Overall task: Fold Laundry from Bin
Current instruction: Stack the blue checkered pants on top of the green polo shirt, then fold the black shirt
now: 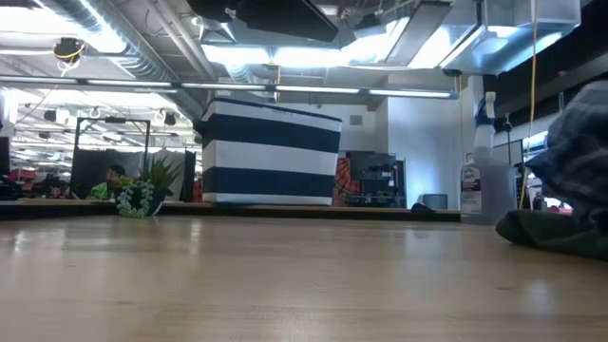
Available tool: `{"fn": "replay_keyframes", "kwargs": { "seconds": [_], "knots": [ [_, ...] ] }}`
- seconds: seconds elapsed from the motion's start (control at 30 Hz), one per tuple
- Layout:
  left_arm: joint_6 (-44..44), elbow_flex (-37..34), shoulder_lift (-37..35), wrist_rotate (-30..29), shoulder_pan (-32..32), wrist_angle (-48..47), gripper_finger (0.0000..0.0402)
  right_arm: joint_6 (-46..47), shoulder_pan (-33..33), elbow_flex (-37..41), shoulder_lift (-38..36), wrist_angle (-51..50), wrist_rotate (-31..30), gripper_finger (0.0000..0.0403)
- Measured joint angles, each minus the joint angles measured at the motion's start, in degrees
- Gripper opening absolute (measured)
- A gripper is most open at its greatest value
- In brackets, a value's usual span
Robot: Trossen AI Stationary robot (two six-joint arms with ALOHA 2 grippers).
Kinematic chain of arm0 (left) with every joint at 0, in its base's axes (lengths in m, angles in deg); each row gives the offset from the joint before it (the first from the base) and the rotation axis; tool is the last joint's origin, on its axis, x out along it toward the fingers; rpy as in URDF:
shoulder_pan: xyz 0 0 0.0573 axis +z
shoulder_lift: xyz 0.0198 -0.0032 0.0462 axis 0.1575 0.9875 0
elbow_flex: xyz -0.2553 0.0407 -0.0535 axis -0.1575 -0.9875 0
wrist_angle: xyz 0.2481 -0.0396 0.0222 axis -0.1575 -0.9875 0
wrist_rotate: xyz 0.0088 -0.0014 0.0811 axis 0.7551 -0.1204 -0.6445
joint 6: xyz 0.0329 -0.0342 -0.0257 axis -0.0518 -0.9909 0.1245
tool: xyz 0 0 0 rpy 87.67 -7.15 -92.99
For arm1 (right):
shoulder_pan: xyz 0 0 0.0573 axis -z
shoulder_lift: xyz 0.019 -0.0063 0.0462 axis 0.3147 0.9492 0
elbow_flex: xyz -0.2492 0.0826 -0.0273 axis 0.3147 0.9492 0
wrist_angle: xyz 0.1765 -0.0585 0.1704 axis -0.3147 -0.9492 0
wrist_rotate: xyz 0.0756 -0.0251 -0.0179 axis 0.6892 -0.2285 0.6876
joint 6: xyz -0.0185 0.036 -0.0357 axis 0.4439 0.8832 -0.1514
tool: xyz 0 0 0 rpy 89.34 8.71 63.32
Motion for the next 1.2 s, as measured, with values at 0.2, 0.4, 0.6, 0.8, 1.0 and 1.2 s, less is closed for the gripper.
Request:
{"fn": "replay_keyframes", "kwargs": {
  "seconds": [0.2, 0.4, 0.6, 0.8, 1.0, 1.2],
  "knots": [
    [-0.17, 0.0, 0.0, 0.0, 0.3, 0.0, 0.0142, 0.45, 0.09, 2.46, -0.26, 0.46, 2.15, 0.0003],
    [-0.2, 0.0, 0.0, -0.56, 0.48, 0.22, 0.0142, -0.51, 0.07, -2.7, -3.81, -2.89, -1.62, 0.0006],
    [-0.31, -0.02, -2.44, -2.83, 0.48, 0.18, 0.0142, -5.17, 0.04, -10.68, -7.5, -15.81, -21.21, 0.0007],
    [-1.46, -0.02, -7.55, 0.16, 1.58, -0.39, 0.0128, -20.71, 2.38, -12.38, -9.17, -12.39, -52.95, 0.0007],
    [-5.71, -0.02, -12.17, 12.29, 8.49, -3.15, 0.0078, -45.03, 16.06, -11.75, -8.15, 5.12, -44.42, 0.0003],
    [-8.34, -0.02, -12.7, 17.93, 13.54, -4.18, 0.0034, -68.62, 33.26, -7.39, -5.59, 30.61, -18.19, 0.0002]
  ]
}}
